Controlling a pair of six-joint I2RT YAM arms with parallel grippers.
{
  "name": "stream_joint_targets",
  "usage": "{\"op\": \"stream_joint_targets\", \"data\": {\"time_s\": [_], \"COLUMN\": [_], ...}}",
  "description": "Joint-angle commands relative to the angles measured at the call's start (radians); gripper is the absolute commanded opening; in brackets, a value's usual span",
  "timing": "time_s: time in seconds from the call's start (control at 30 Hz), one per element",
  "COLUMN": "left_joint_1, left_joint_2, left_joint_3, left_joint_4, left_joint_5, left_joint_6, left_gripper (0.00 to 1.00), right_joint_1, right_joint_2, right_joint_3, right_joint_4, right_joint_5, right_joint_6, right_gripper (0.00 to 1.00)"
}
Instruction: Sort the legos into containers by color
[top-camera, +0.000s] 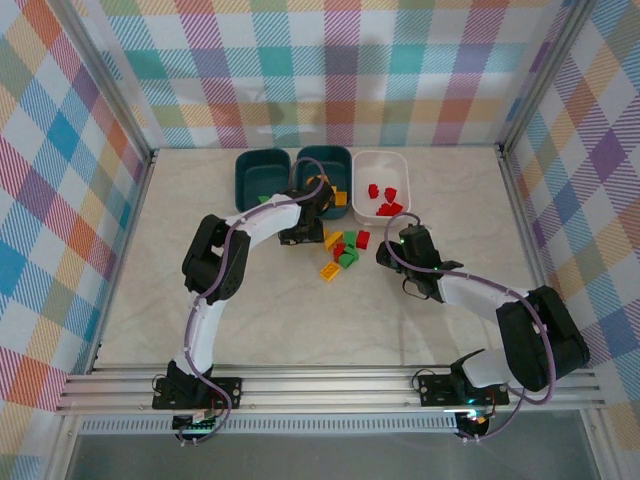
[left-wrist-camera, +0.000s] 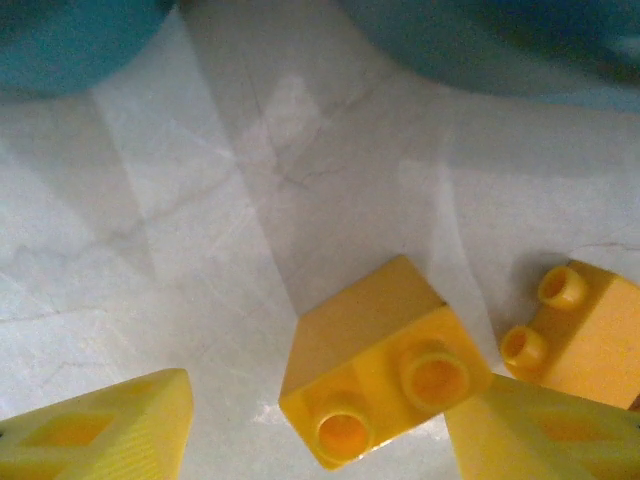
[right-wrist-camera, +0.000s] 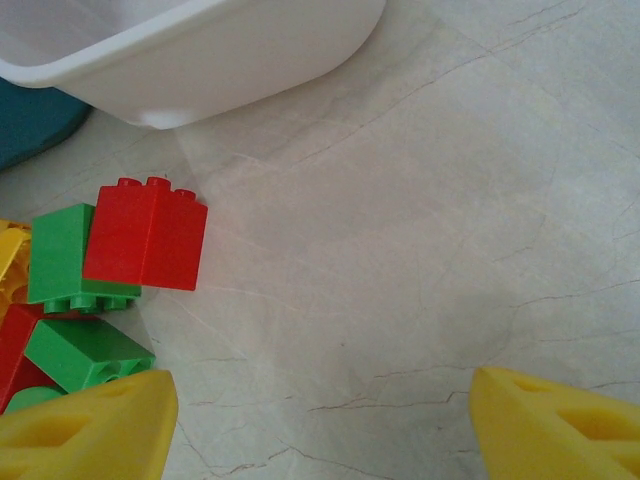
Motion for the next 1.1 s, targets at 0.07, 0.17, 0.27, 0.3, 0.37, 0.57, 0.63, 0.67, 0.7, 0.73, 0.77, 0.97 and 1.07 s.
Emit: {"op": "stream_joint_targets", "data": {"time_s": [0.07, 0.17, 0.27, 0.3, 0.37, 0.57, 0.63, 0.67, 0.7, 0.73, 0.77, 0.97, 1.07], "left_joint_1": [0.035, 0.045, 0.045, 0.045, 0.045, 0.036, 0.031, 0.03, 0.029, 0.029, 0.028, 0.002, -0.001], "left_joint_2": [-0.007, 0.003, 0.015, 0.017, 0.021, 0.016, 0.012, 0.009, 0.004, -0.004, -0.009, -0.093, -0.139], "left_joint_3": [0.012, 0.013, 0.017, 0.014, 0.008, 0.007, 0.001, -0.006, -0.014, -0.026, -0.035, -0.055, 0.001], "left_joint_4": [0.09, 0.13, 0.144, 0.152, 0.165, 0.15, 0.133, 0.129, 0.125, 0.123, 0.121, 0.095, 0.055], "left_joint_5": [-0.005, 0.019, 0.041, 0.047, 0.058, 0.065, 0.052, 0.052, 0.049, 0.049, 0.048, 0.038, 0.023], "left_joint_6": [0.143, 0.178, 0.199, 0.202, 0.205, 0.179, 0.165, 0.159, 0.153, 0.145, 0.138, 0.132, 0.129], "left_gripper": [0.66, 0.64, 0.6, 0.58, 0.54, 0.41, 0.37, 0.35, 0.33, 0.3, 0.27, 0.15, 0.12], "right_joint_1": [-0.003, -0.003, -0.003, -0.003, -0.003, -0.003, -0.003, -0.003, -0.003, -0.003, -0.002, -0.003, -0.004], "right_joint_2": [0.012, 0.01, 0.012, 0.011, 0.01, 0.015, 0.016, 0.016, 0.016, 0.016, 0.016, 0.018, 0.02], "right_joint_3": [0.028, 0.029, 0.029, 0.029, 0.027, 0.028, 0.028, 0.029, 0.029, 0.03, 0.03, 0.029, 0.03], "right_joint_4": [-0.002, 0.001, 0.001, 0.001, 0.001, 0.001, 0.004, 0.004, 0.004, 0.004, 0.004, 0.005, 0.005], "right_joint_5": [-0.006, -0.01, -0.01, -0.012, -0.011, -0.012, -0.015, -0.015, -0.015, -0.015, -0.017, -0.018, -0.018], "right_joint_6": [0.006, 0.006, 0.009, 0.008, 0.009, 0.008, 0.009, 0.01, 0.01, 0.01, 0.01, 0.011, 0.01], "right_gripper": [0.77, 0.77, 0.77, 0.77, 0.77, 0.77, 0.76, 0.76, 0.76, 0.76, 0.76, 0.76, 0.76]}}
